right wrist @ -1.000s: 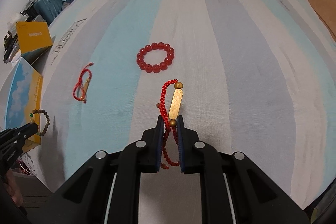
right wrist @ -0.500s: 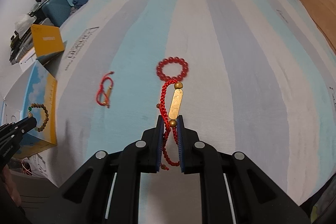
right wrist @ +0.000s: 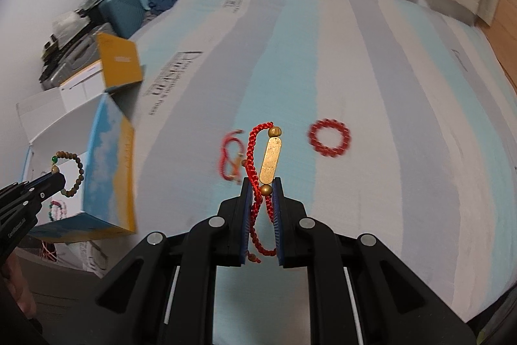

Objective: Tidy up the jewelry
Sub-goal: 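Carry the wooden bead and red cord bracelets with both tools into the white box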

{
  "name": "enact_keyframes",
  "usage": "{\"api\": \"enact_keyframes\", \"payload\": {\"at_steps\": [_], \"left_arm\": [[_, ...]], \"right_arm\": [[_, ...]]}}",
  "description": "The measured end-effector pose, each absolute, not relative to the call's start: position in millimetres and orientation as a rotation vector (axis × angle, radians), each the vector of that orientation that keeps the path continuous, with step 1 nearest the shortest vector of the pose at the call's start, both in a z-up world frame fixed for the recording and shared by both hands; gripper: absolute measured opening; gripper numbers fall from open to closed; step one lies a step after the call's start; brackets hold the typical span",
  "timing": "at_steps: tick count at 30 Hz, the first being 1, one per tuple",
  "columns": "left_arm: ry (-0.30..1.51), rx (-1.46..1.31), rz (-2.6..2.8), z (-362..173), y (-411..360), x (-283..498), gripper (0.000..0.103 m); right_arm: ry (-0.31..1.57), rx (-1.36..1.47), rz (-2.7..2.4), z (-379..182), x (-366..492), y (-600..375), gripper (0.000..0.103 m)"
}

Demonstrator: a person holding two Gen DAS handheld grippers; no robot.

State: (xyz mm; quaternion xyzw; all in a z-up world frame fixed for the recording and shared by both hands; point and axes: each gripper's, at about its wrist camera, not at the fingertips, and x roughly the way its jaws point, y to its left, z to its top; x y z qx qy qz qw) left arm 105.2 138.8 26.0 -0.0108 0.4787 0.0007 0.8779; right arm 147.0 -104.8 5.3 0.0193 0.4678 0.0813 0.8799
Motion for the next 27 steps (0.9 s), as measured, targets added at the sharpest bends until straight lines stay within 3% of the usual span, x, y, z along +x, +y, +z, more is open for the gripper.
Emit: {"api": "enact_keyframes", "payload": {"at_steps": [13, 27], "left_arm": [[0.991, -0.069, 0.120, 39, 230, 80, 0.009], [1.025, -0.147, 0.228, 20, 326, 59, 0.009]], "right_arm": [[0.932, -0.026, 0.353, 28, 141, 16, 0.011], [0.957, -0.115, 0.528, 17, 131, 145, 0.011]]}}
